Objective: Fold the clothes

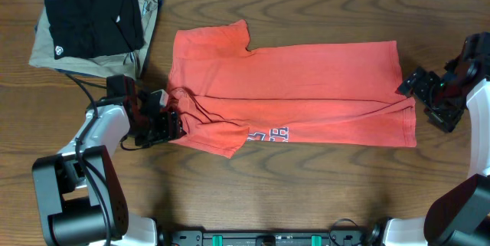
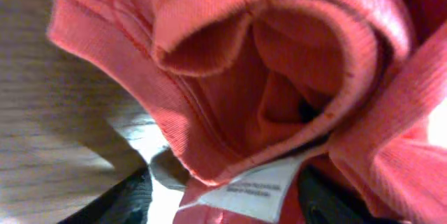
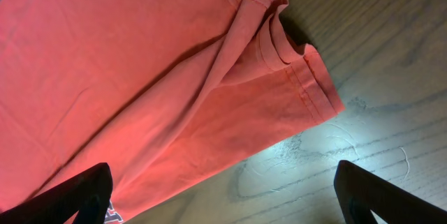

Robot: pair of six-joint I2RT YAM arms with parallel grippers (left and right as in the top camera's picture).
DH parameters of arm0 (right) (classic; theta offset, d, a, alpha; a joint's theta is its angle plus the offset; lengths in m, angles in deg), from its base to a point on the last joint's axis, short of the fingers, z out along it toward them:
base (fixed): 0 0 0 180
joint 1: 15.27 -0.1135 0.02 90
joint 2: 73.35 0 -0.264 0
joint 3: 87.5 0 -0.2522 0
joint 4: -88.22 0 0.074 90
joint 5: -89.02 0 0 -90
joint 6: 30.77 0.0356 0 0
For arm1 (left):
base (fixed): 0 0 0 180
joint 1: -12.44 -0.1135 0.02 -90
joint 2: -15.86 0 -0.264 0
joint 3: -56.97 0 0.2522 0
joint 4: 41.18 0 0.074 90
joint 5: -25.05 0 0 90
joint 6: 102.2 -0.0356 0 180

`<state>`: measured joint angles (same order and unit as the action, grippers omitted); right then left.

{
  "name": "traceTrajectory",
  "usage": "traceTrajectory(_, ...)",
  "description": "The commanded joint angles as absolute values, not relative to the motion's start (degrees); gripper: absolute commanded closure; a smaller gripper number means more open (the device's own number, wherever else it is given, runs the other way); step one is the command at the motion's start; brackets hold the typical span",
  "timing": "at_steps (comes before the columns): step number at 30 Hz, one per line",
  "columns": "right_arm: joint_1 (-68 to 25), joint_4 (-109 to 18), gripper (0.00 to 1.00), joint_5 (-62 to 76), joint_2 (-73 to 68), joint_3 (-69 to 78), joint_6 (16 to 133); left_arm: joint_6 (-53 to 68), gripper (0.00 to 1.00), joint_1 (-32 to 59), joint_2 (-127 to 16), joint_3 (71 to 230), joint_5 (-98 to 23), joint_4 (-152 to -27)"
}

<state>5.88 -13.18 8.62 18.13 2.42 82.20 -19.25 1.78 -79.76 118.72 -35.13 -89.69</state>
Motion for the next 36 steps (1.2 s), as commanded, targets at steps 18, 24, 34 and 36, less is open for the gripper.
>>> traceTrajectory(18,4.90,-13.29,0.01,8.69,18.04,2.73,81.41,-13.37,0.94,1.91,-72.96,117.58,-33.84,-95.83)
traceTrajectory(24,4.90,-13.29,0.01,8.69,18.04,2.73,81.41,-9.22,0.94,1.91,-68.65,117.58,-30.73,-97.53)
traceTrajectory(34,4.90,-13.29,0.01,8.69,18.04,2.73,81.43,2.08,0.94,1.91,-66.12,117.56,-18.86,-89.07)
traceTrajectory(36,4.90,-13.25,0.01,8.69,18.04,2.73,81.43,2.63,0.94,1.91,-66.12,117.56,-18.89,-86.08)
